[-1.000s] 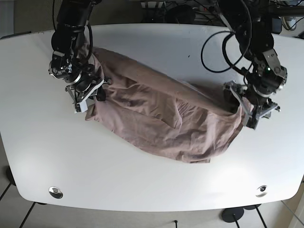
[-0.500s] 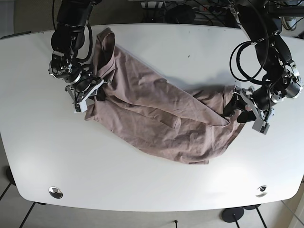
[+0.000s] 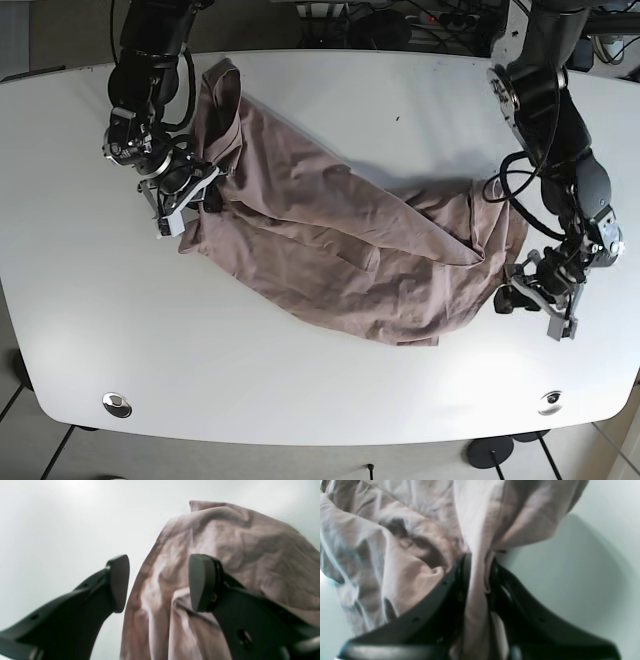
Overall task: Fold the T-shirt properly
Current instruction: 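Move the left gripper along the shirt and grasp another edge, then lift the shirt with both grippers and stretch it between them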
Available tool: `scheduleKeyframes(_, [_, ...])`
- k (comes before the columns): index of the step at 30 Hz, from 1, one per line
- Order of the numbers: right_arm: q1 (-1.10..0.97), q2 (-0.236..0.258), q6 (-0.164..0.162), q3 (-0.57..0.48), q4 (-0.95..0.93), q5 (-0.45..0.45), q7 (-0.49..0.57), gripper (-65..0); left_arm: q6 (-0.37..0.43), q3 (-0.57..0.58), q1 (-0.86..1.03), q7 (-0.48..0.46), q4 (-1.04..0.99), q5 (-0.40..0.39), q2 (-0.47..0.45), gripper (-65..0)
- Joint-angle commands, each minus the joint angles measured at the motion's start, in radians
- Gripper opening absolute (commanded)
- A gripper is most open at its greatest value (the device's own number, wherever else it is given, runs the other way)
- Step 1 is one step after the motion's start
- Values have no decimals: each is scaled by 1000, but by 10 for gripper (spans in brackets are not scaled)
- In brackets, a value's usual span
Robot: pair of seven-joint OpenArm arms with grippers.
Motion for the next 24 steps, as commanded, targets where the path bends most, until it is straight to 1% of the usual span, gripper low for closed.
scheduleKeyframes(1, [13,8,4,1,19,16,21,-626,-5,29,-96,-89,-122,3,-23,-299])
scheduleKeyframes(4, [13,8,3,1,22,19,21,-626,-5,107,-179,-215,-346,7,-46,-299])
scheduleKeyframes(7, [12,8,3,4,24,22,21,-626,-5,150,-242,-344,-547,16,-55,-299])
scheduleKeyframes(11, [12,8,3,5,24,22,21,-626,-4,246,-261,-448,-670,14,-66,-299])
scheduleKeyframes(14, [10,6,3,5,24,22,21,-626,-4,323,-252,-462,-677,10,-66,-299])
scheduleKeyframes(18, [10,6,4,7,24,22,23,-626,-10,374,-217,-457,-680,8,-49,-297])
scheduleKeyframes(20, [10,6,4,7,24,22,23,-626,-57,394,-209,-454,-682,8,-27,-297])
scheduleKeyframes(21, [10,6,4,7,24,22,23,-626,-110,412,-208,-419,-680,8,-23,-297])
scheduleKeyframes(22, [10,6,4,7,24,22,23,-626,-139,417,-206,-393,-674,8,-14,-303])
scheduleKeyframes(24, [10,6,4,7,24,22,23,-626,-141,418,-194,-376,-673,8,3,-308])
